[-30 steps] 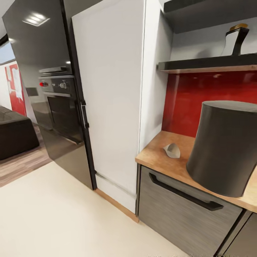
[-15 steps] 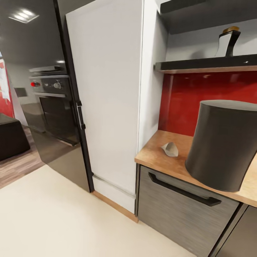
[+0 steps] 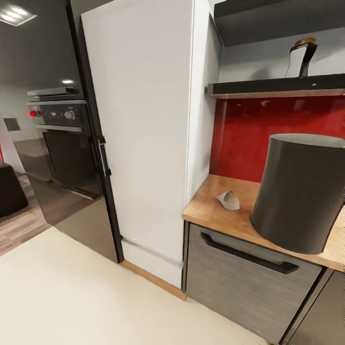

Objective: Set up a coffee station on the kitchen countertop: keep the coffee maker on the countertop, move the bottle of coffee from the kitchen shelf to the counter next to the coffee maker, place a paper coffee filter on top of the coffee maker, put the saucer next to the coffee maker with the coffee cup on the saucer, and place the electric kettle next to the coffee maker.

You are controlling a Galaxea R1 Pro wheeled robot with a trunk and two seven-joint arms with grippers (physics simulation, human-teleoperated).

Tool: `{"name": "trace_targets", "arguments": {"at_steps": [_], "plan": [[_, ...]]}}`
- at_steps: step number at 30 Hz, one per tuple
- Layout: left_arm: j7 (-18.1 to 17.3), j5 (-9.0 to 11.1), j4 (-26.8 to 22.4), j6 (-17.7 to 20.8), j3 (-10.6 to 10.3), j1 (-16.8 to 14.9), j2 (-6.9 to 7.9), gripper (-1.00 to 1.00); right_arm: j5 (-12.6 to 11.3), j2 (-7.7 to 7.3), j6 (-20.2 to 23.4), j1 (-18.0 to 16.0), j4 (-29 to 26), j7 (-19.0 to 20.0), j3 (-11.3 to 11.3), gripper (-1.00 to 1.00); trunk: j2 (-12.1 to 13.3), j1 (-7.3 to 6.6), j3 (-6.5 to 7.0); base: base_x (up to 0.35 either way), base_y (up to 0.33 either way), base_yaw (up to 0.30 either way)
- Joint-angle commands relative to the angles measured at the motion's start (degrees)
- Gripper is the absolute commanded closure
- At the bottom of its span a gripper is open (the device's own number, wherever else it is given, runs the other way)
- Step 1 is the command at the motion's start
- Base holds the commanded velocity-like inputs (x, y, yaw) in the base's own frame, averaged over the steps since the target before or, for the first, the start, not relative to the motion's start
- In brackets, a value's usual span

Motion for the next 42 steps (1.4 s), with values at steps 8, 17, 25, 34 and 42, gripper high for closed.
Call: {"name": "trace_targets", "arguments": {"at_steps": [8, 17, 25, 34, 42], "plan": [[0.0, 0.0, -0.1, 0.0, 0.1, 0.0, 0.0, -1.0, 0.1, 0.0, -0.1, 0.0, 0.0, -0.1, 0.0, -1.0, 0.0, 0.0, -0.05, 0.001, 0.223, -0.059], [0.0, 0.0, -0.1, -0.1, 0.1, 0.0, 0.0, -1.0, 0.1, 0.01, -0.1, 0.0, 0.0, -0.1, 0.0, -1.0, 0.0, 0.0, -0.05, 0.0, 0.255, -0.114], [0.0, 0.0, -0.1, -0.1, 0.1, 0.0, 0.0, -1.0, 0.1, 0.0, -0.1, 0.0, 0.0, -0.1, 0.0, -1.0, 0.0, 0.0, -0.05, 0.118, 0.073, -0.059], [0.0, -0.1, -0.1, -0.1, 0.1, 0.0, 0.0, -1.0, 0.0, 0.0, -0.1, 0.0, -0.1, 0.0, 0.0, -1.0, 0.0, 0.0, -0.05, 0.047, 0.014, -0.003], [-0.1, 0.0, -0.2, -0.2, -0.1, 0.0, 0.02, -1.0, -0.1, 0.08, -6.7, 0.1, -15.6, 8.7, -0.1, -1.0, 0.0, 0.0, -0.05, 0.001, 0.0, 0.0]]}}
